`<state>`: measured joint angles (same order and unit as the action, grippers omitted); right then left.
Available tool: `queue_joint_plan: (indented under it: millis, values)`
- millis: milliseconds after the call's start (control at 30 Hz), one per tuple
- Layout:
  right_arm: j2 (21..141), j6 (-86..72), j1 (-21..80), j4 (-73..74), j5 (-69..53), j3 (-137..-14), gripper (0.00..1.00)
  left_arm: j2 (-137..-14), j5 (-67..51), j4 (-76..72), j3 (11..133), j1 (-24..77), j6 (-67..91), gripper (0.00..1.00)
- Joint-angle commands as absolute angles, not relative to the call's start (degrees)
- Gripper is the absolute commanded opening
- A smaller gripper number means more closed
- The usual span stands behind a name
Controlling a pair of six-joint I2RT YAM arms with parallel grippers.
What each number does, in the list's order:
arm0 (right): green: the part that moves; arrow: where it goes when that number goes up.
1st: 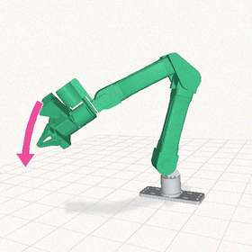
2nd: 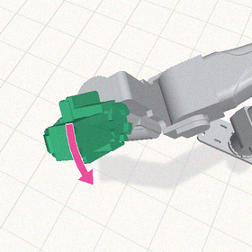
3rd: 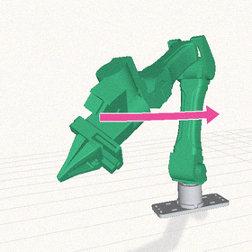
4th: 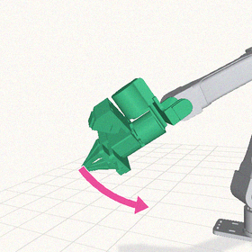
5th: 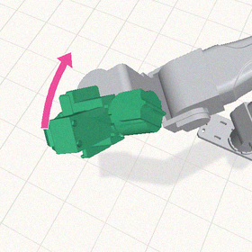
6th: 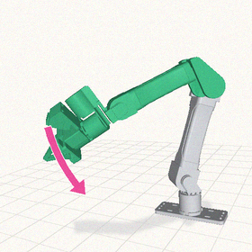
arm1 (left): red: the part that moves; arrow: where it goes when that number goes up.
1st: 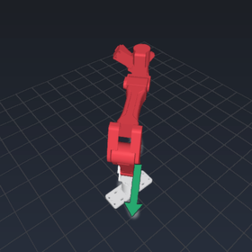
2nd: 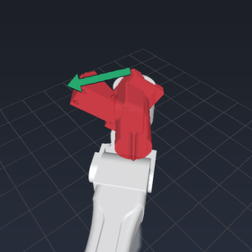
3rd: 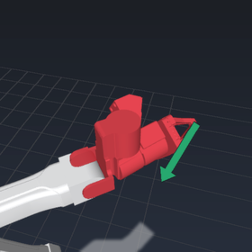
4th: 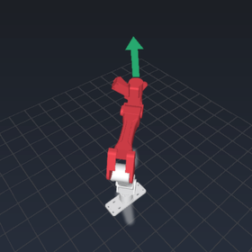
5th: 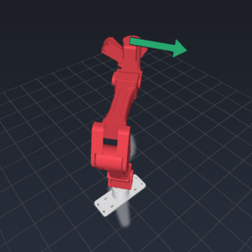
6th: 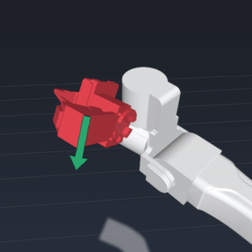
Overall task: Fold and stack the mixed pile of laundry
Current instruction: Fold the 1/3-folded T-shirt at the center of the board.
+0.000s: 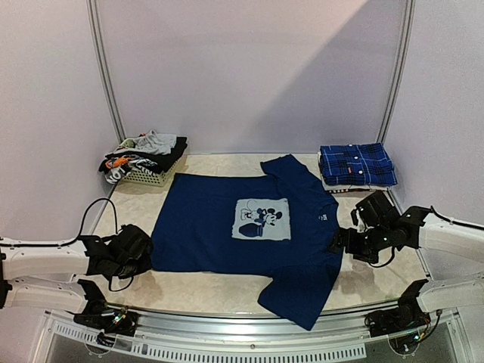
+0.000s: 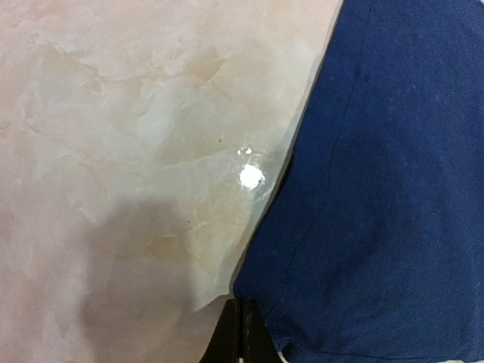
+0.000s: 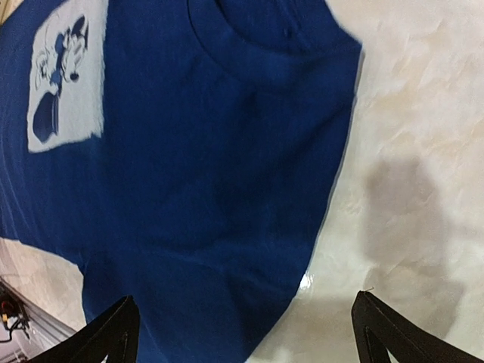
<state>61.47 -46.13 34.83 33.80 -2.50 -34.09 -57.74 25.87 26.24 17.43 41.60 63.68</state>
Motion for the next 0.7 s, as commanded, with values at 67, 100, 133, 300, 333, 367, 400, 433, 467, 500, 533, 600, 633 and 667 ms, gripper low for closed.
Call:
queue_joint_plan:
  millis: [67, 100, 133, 300, 333, 367, 400, 433, 467, 500, 533, 600, 633, 667]
  values:
    - [63.13, -46.89, 37.56, 35.51, -10.53, -30.74, 0.99, -55.42, 26.57, 25.73, 16.79, 41.96, 62.02, 0.00]
    - [63.81, -47.28, 38.62, 35.65, -11.58, -30.54, 0.99, -55.20, 26.62, 25.82, 16.66, 42.05, 61.66, 0.00]
    - [64.40, -47.71, 39.81, 35.75, -12.65, -30.50, 0.99, -54.98, 26.63, 25.80, 16.69, 42.14, 61.35, 0.00]
    - [69.52, -50.58, 48.42, 37.77, -16.86, -32.36, 0.97, -54.20, 26.62, 26.51, 16.76, 42.49, 59.72, 0.00]
    - [70.44, -50.97, 49.90, 38.60, -17.04, -33.03, 0.96, -53.93, 26.70, 26.71, 16.78, 42.53, 59.42, 0.00]
    - [71.27, -51.60, 51.41, 39.19, -17.31, -33.57, 0.94, -53.62, 26.83, 27.00, 16.79, 42.54, 59.18, 0.00]
    - [71.56, -52.25, 52.77, 39.43, -17.46, -33.98, 0.93, -53.22, 26.93, 27.18, 16.70, 42.53, 58.89, 0.00]
    - [71.90, -53.70, 54.19, 39.45, -17.56, -34.39, 0.90, -52.65, 26.95, 27.30, 16.66, 42.54, 58.58, 0.00]
    - [72.09, -54.90, 55.54, 39.53, -17.58, -34.96, 0.88, -52.21, 26.98, 27.44, 16.57, 42.54, 58.28, 0.00]
    - [72.60, -55.71, 56.80, 40.06, -17.54, -35.76, 0.85, -51.67, 27.05, 27.58, 16.52, 42.54, 58.01, 0.00]
    - [73.22, -56.60, 58.27, 41.02, -17.02, -36.78, 0.84, -51.17, 27.07, 27.67, 16.40, 42.54, 57.67, 0.00]
    - [75.20, -57.55, 60.84, 42.35, -15.80, -39.02, 0.81, -50.36, 27.22, 27.77, 16.16, 42.54, 57.26, 0.00]
    - [76.10, -58.01, 61.95, 42.63, -15.37, -40.02, 0.79, -49.99, 27.24, 27.67, 15.95, 42.58, 57.08, 0.00]
    - [77.51, -58.27, 62.84, 42.70, -15.10, -40.80, 0.78, -49.67, 27.25, 27.59, 15.73, 42.54, 56.90, 0.00]
